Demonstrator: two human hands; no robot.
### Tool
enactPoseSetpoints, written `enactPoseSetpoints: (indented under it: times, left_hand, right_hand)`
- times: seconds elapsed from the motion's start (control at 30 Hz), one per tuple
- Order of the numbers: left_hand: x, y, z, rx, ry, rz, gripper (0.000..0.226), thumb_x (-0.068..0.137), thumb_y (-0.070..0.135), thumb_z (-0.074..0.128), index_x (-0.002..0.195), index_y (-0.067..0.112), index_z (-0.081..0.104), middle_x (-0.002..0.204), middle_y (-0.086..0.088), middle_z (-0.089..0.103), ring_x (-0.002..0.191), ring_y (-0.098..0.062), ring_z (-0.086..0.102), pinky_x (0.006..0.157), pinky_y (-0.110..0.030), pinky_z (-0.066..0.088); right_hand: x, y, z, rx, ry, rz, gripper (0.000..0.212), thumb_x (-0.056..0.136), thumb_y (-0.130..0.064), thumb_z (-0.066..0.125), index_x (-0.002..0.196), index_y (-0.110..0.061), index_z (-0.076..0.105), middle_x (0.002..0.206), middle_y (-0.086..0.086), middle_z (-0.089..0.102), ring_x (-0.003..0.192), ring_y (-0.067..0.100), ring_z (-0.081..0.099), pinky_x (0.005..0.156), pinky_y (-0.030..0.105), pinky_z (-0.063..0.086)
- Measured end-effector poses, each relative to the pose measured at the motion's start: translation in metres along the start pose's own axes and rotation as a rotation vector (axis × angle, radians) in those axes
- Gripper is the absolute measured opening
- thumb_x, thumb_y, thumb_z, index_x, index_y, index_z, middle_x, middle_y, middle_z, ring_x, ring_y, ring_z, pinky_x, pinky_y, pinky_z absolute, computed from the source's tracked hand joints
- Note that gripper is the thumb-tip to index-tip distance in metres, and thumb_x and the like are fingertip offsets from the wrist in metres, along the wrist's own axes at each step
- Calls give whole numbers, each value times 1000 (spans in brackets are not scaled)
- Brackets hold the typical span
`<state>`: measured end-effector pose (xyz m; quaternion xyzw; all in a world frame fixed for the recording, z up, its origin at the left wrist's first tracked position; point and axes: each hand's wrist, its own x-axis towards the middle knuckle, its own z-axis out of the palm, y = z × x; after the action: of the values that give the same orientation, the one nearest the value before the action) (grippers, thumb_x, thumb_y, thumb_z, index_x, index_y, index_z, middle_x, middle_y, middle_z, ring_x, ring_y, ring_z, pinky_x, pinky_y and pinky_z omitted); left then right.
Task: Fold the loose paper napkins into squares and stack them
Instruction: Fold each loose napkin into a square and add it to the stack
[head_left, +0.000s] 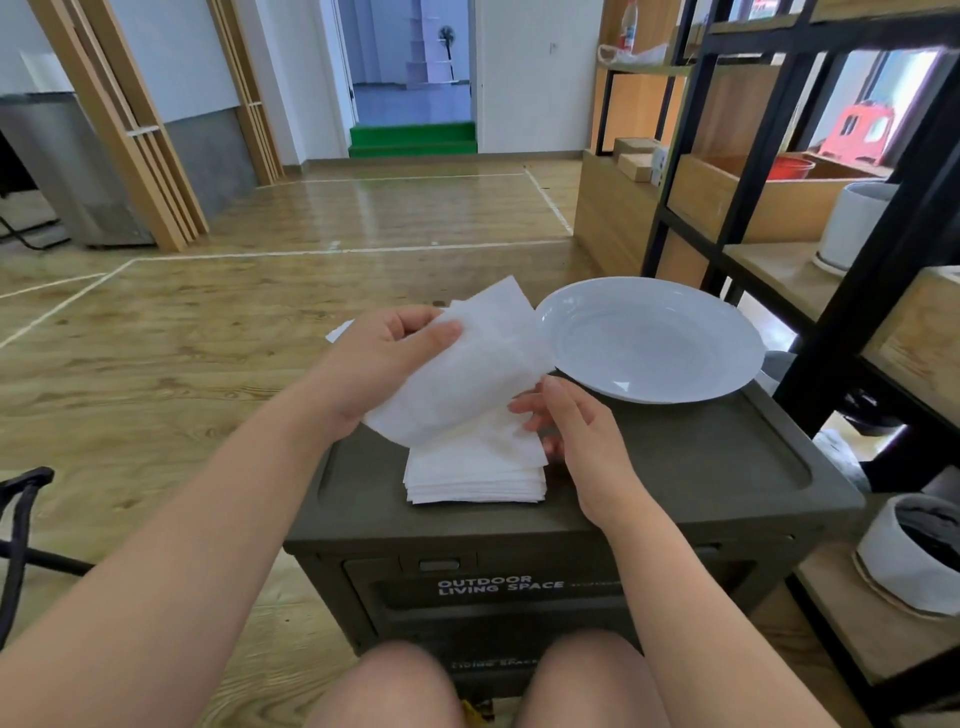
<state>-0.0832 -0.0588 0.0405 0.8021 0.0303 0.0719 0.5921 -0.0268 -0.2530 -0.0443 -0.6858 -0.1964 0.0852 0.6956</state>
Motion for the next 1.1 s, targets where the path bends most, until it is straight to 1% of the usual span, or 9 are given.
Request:
enactPoseSetpoints:
  times: [0.13,0.23,0.37,0.53,0.63,0.7,0.83,0.97,1.1]
  left_hand:
    - [5,1,6,-121,40,-43,19,91,37,60,91,24,75,92,-3,75,75,-16,71,57,-26,56]
    - [9,2,18,-233,89,-34,16,91,33,61,87,25,75,91,-2,75,77,-17,72,61,-29,58]
    - [13,-2,40,-84,189,73,15,92,28,60,93,22,73,88,4,75,80,-13,71,65,-27,56]
    - [16,-3,50,-50,233,58,19,94,30,56,93,25,75,96,4,74,97,-17,67,91,-41,53]
    - [18,-2,46,-98,282,67,21,95,28,55,99,20,75,99,-6,74,98,-25,67,91,-43,52]
    - [18,-2,43,-141,311,61,20,95,28,55,100,21,74,96,2,75,95,-17,69,85,-34,53]
    - [19,-2,36,-212,397,64,17,95,25,55,95,25,72,89,12,73,83,-3,67,76,-23,53]
    - [14,-4,30,-421,422,-100,9,92,17,61,96,19,69,80,9,75,69,-3,70,53,-17,52]
    - [4,-14,35,-515,405,-220,6,86,15,69,91,18,69,78,6,76,66,-6,71,47,-17,50]
  right_hand:
    - [-1,-3,1,32,-66,-20,32,77,-55,53,94,-34,70,76,-16,68,68,-2,56,64,20,44]
    - [-2,-5,2,74,-128,-59,19,75,-46,59,87,-38,71,72,-21,67,62,-8,57,57,7,42]
    - [-2,-2,-1,92,-82,-28,20,91,-34,60,73,-31,69,56,-17,60,51,-4,53,55,13,42]
    - [2,0,-1,113,76,66,19,91,-22,62,72,-20,65,48,-16,59,43,-3,50,46,11,41]
    - [2,0,-2,105,113,83,34,92,-26,61,59,-29,67,46,-15,53,44,2,42,47,12,38]
    - [1,-1,-3,98,141,91,38,92,-27,60,55,-32,67,48,-15,54,46,3,42,50,14,38]
    - [2,-2,-6,365,203,147,14,95,-24,53,96,-24,68,87,-10,74,79,8,68,69,22,50]
    - [5,0,-14,676,384,268,24,94,-18,51,116,-21,61,106,-3,70,93,12,67,67,22,52]
    - [8,5,-15,590,482,191,33,94,-11,54,123,-25,56,112,-8,67,103,11,64,83,26,53]
